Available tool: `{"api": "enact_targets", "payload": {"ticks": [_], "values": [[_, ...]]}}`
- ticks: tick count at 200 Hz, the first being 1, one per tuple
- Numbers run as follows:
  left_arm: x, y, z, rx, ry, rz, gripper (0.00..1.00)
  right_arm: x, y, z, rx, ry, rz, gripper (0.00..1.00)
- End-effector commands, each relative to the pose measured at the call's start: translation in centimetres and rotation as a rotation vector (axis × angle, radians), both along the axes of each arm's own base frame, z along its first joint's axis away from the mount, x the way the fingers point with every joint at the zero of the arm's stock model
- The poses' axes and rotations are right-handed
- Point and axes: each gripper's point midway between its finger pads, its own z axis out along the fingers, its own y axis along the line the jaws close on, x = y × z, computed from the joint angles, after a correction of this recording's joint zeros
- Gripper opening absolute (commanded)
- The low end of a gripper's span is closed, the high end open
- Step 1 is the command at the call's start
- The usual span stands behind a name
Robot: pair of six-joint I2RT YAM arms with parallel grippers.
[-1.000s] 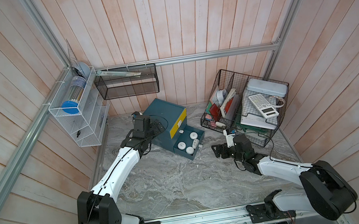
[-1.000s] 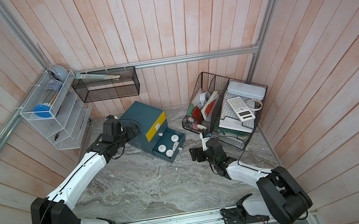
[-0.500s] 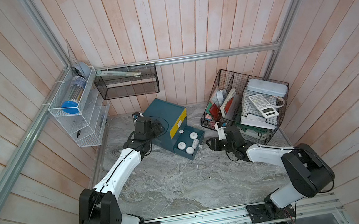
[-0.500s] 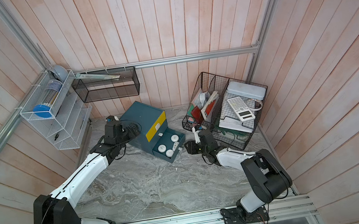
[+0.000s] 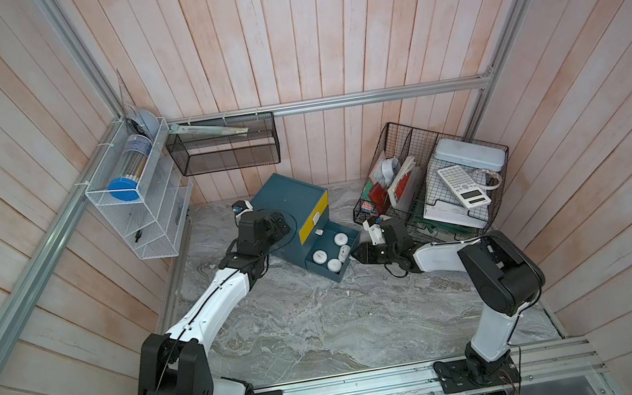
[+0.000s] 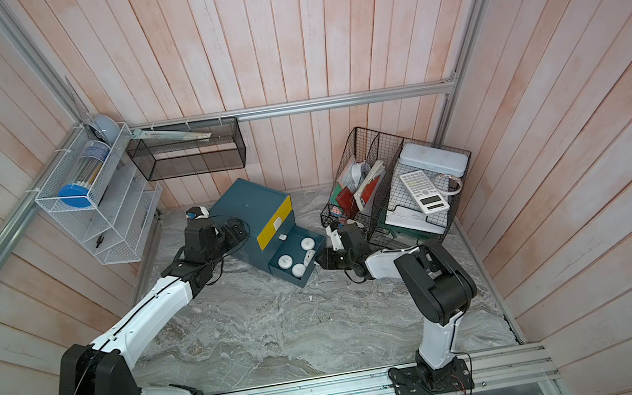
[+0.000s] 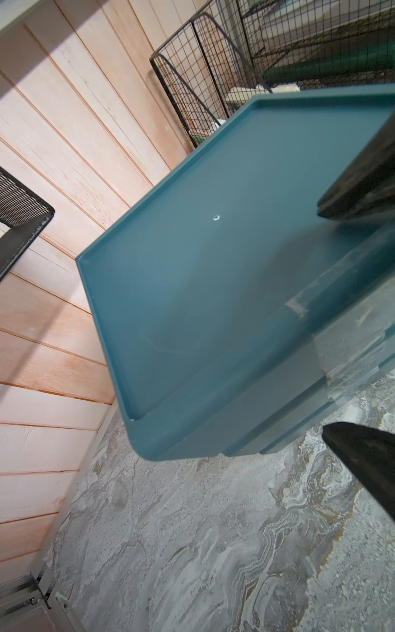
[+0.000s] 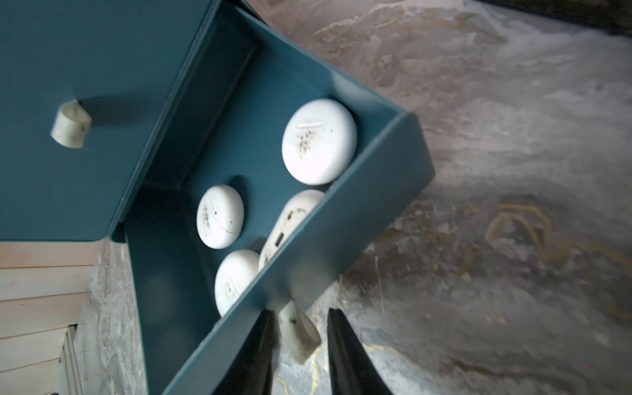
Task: Put the bluetooth earphones in the drawer according to color
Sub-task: Close the drawer of the storage box.
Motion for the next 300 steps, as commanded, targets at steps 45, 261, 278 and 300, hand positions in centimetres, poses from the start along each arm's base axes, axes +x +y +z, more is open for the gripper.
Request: {"api": "enact_targets", "payload": {"ticks": [45, 261, 278, 300], "values": [[-2.1, 1.6, -7.1, 0.138, 0.210, 0.010, 0.97, 2.5, 3.6, 2.2, 0.150, -0.010, 0.032, 0.31], [-2.0, 1.4, -7.8, 0.148, 0.215, 0.009, 0.96, 3.7, 3.5, 3.4, 0.176, -0.037, -0.064, 0.31], [-2.0, 1.4, -7.8, 0.150, 0.217, 0.008, 0.97, 4.0, 4.1, 2.7, 0.181, -0.021, -0.050, 0.31], [-2.0, 1.5, -7.8, 0.152, 0.217, 0.007, 0.97, 4.7, 5.5, 2.2, 0.206, -0.002, -0.022, 0.31]]}}
